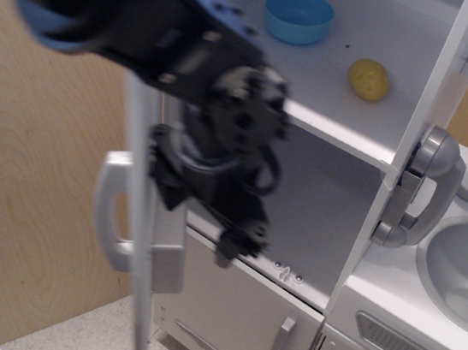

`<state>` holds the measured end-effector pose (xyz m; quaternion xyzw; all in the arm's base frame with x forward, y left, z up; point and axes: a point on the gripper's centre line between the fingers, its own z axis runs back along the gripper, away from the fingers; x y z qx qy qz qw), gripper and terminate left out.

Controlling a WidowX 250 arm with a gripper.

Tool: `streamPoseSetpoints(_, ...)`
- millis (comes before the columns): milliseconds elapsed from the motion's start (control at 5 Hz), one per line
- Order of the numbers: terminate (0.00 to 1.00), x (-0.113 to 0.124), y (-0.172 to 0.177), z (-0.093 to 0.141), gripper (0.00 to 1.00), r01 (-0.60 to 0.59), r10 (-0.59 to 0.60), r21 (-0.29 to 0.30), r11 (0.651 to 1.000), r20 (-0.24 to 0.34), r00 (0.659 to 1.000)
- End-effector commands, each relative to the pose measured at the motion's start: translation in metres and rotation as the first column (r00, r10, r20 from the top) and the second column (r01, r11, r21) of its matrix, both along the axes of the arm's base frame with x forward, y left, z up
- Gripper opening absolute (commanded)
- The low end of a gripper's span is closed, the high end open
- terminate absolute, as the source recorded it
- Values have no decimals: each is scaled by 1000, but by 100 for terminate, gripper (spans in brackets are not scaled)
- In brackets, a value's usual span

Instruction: Open fridge

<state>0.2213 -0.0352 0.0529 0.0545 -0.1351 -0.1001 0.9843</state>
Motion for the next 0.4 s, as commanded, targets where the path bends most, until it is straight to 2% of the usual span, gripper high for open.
streamPoseSetpoints(0,0,-3,37,3,100,-41,41,12,999,29,999)
streamPoseSetpoints(200,100,-5,52,4,100,-61,61,8,998,56,997)
